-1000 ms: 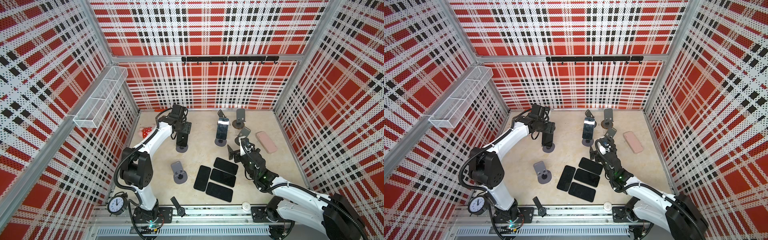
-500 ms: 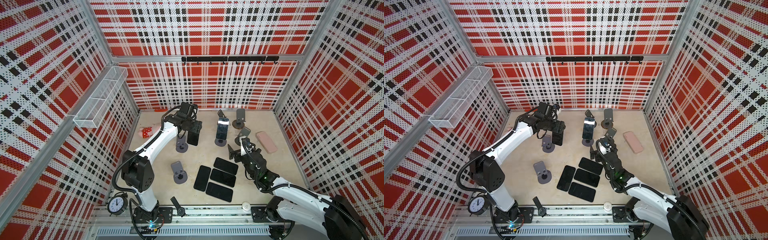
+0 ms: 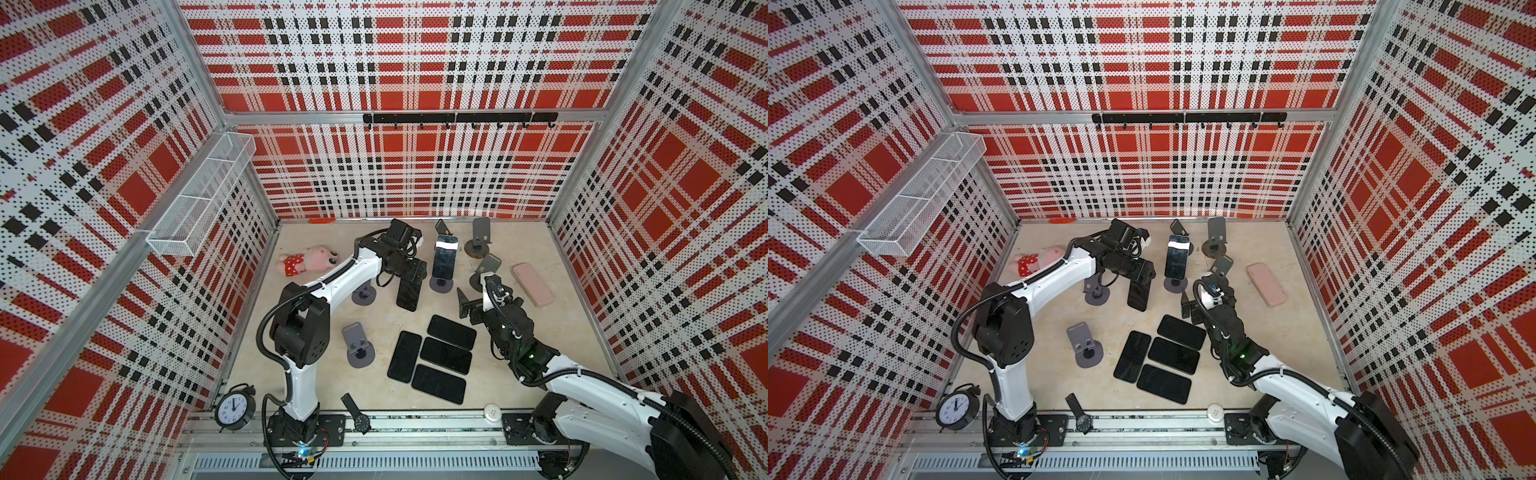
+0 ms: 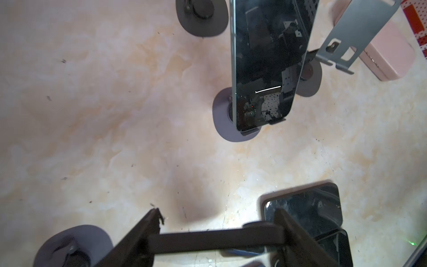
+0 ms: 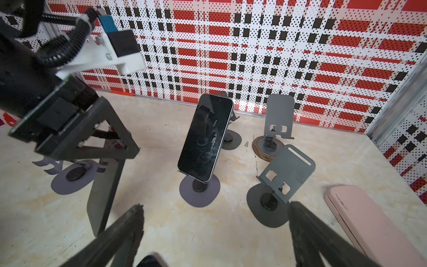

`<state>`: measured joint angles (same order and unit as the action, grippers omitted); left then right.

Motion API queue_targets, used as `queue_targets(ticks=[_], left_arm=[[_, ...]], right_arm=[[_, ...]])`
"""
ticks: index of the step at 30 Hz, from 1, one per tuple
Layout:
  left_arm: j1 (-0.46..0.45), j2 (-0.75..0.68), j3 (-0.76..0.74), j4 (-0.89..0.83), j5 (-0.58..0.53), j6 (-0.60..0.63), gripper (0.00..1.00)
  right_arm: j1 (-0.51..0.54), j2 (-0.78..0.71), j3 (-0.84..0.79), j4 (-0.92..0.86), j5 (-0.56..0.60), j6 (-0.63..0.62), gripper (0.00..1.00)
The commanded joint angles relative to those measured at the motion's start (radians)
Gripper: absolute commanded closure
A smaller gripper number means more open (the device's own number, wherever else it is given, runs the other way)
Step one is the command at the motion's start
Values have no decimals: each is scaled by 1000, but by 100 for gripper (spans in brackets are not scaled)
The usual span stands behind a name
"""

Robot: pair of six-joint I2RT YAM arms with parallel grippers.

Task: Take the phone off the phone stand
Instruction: 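Carry the black phone toward the flat phones with the left gripper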

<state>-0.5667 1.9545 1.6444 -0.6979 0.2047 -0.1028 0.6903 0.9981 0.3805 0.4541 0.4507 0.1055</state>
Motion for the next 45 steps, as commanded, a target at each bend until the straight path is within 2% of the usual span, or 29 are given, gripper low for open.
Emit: queue_targets(ticks=[1,19,33,45], left_arm=[[-4,32,4,41,67,4,33],[-44,118,-48,95,42,-48,33],[-68,178,-60,160,14,-168,34],[-68,188,-95,158,-7,-215,35]], right_arm=[[0,-13,-11,23,14,-10,0],[0,-4,-12,29,17,-10,0],[1,-8,-12,28,13,-7,0],[1,-18,-14,28,13,-6,0]])
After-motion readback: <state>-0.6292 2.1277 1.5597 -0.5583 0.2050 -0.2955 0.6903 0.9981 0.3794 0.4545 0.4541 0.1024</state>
